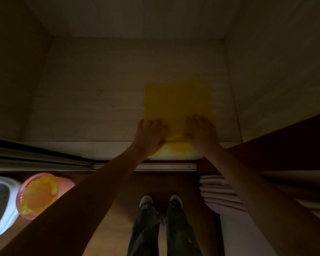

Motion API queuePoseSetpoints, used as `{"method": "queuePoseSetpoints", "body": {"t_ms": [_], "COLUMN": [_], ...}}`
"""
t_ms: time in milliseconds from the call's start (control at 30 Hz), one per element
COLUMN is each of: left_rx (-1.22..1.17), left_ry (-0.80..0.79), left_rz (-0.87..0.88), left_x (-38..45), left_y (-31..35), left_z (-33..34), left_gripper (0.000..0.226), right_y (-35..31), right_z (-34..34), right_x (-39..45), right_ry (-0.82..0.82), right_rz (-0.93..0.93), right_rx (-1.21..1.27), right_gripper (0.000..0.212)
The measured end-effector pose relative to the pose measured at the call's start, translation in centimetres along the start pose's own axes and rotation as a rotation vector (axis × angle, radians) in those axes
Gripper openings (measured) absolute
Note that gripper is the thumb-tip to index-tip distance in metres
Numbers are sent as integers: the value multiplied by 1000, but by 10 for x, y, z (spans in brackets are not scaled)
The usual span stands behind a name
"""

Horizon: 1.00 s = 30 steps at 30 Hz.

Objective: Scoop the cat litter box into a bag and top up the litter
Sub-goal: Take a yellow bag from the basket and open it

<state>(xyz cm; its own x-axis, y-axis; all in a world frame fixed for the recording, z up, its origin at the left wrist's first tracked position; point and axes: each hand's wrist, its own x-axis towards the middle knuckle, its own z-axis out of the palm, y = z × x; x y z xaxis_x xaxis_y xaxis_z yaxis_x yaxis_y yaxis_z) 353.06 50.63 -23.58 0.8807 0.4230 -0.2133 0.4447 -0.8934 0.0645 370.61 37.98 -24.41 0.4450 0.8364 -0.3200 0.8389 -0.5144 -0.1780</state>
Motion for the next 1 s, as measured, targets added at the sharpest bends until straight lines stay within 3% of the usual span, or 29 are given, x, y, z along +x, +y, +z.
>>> {"method": "queuePoseSetpoints", "body": {"t_ms": [133, 233, 400, 700, 900, 1000], "left_rx": [-97, -70, -2, -220, -213, -188], "left_ry": [126, 38, 13, 239, 514, 595], "left_rz": [19, -13, 16, -52, 52, 101], "left_x": [10, 23, 21, -5, -50, -78], "left_y": [-5, -3, 5, -15, -24, -31], "left_z": [-3, -1, -10, -65, -130, -156], "left_gripper": [59, 62, 31, 23, 13, 20], "right_y": [-12, -13, -18, -34, -64, -81], "right_z": [6, 6, 2, -58, -119, -145], "right_x": [-20, -28, -27, -50, -91, -107], "right_ry": [96, 161, 241, 486, 664, 697], "right_rz": [-61, -56, -101, -228, -221, -223], "right_rx": [-43, -80, -60, 82, 92, 120], "right_gripper": [53, 36, 11, 6, 13, 13]}}
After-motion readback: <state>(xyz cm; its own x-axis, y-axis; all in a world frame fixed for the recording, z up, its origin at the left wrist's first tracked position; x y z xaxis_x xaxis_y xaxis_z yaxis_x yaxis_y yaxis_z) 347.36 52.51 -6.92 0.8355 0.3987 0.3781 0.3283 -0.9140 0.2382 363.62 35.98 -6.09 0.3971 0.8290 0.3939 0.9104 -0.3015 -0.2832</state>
